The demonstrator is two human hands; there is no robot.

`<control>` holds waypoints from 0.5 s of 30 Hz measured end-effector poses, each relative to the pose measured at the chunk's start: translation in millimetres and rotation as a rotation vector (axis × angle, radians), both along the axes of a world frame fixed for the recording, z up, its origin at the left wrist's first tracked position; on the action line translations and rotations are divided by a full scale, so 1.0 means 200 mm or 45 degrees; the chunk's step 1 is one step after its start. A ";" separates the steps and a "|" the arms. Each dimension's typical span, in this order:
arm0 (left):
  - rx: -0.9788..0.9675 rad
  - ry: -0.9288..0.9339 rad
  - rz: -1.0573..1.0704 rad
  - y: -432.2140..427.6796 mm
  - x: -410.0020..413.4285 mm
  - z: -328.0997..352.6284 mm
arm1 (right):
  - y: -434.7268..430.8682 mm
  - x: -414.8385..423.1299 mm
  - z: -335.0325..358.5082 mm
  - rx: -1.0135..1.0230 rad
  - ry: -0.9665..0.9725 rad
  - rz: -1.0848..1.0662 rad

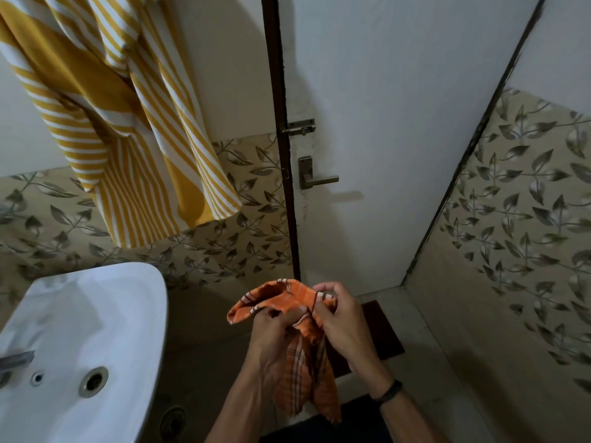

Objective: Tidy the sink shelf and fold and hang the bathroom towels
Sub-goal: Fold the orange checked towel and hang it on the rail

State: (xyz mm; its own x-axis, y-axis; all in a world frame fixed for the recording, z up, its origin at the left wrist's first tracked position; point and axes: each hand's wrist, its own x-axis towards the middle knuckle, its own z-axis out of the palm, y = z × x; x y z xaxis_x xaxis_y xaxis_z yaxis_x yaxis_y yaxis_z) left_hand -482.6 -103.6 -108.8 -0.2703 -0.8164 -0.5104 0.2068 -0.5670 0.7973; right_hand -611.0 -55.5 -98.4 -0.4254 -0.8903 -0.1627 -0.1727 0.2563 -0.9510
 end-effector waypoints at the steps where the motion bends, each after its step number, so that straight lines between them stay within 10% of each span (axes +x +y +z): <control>1: -0.002 -0.012 0.052 0.00 0.00 -0.02 | 0.00 0.01 0.00 0.001 -0.040 -0.041; 7: -0.050 0.122 0.279 0.04 -0.02 -0.04 | -0.02 0.04 -0.02 0.071 -0.629 -0.098; 15: -0.483 -0.159 -0.056 0.06 0.01 -0.05 | -0.04 0.00 -0.02 0.067 -0.994 -0.154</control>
State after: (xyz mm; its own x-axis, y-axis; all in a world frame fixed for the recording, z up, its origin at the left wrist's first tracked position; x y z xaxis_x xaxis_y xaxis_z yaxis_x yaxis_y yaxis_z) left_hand -480.8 -92.4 -118.3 -0.2640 -0.9423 -0.2057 0.0775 -0.2333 0.9693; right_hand -610.1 -63.2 -102.8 -0.2642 -0.8278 -0.4948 0.5715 0.2789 -0.7718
